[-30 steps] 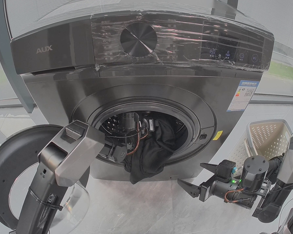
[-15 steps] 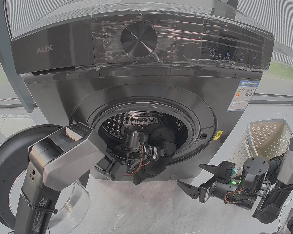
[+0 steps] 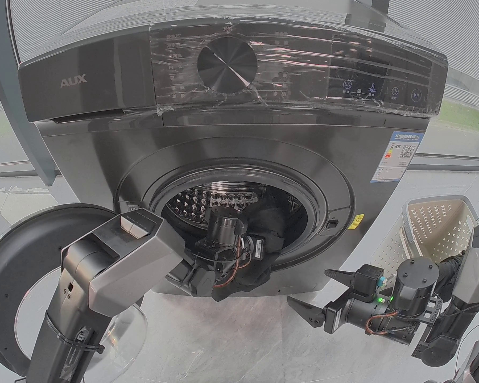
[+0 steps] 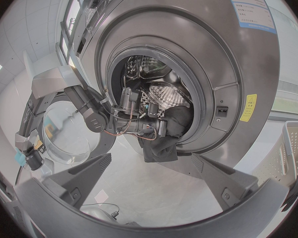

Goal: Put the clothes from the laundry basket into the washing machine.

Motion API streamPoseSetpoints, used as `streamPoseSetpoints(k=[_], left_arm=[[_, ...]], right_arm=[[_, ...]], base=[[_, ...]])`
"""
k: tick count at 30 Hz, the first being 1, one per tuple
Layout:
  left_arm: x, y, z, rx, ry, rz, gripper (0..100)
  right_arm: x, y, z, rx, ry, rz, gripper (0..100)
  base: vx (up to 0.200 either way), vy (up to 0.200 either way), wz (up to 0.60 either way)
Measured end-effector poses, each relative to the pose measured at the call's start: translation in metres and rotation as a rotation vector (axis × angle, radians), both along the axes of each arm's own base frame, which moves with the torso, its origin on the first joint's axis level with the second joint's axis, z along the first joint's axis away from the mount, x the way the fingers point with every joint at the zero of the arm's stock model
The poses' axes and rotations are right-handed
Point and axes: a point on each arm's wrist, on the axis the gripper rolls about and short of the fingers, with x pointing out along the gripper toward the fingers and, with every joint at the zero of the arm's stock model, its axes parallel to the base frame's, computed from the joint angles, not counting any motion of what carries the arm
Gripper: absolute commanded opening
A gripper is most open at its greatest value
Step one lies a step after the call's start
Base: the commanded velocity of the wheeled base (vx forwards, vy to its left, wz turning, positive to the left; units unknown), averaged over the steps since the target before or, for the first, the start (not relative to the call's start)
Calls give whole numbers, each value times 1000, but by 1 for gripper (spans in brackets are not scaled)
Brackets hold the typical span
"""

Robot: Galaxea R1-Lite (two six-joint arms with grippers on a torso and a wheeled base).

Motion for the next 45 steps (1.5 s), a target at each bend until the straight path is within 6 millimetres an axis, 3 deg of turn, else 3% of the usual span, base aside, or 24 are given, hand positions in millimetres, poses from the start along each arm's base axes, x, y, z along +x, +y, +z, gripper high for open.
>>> streamPoseSetpoints(k=[8,14,15,22,29,33,41,42,45], left_arm=[[38,-2,39,-101,-185,122,0],[62,12,64,-164,-294,212,0],[64,14,65,-167,-299,219,100],[60,17,53,-159,-261,228,100],[34,14,30,-84,-149,187,100],[10,14,13,-14,-59,127,100],[-9,14,4,40,-11,66,100],[-8,14,3,40,-13,67,0],[-3,12,1,39,-27,73,0]], right_arm=[[-1,1,0,0,0,6,100],[-1,2,0,0,0,8,100],[-1,2,0,0,0,8,100],[-1,1,0,0,0,7,100],[-1,1,0,0,0,6,100],[-1,1,0,0,0,6,100],[-1,1,1,2,-2,7,100],[-1,1,1,2,-3,8,100],[-1,1,1,4,-4,7,100]], base=[[0,0,0],[0,0,0],[0,0,0],[0,0,0],[0,0,0],[0,0,0],[0,0,0],[0,0,0],[0,0,0]])
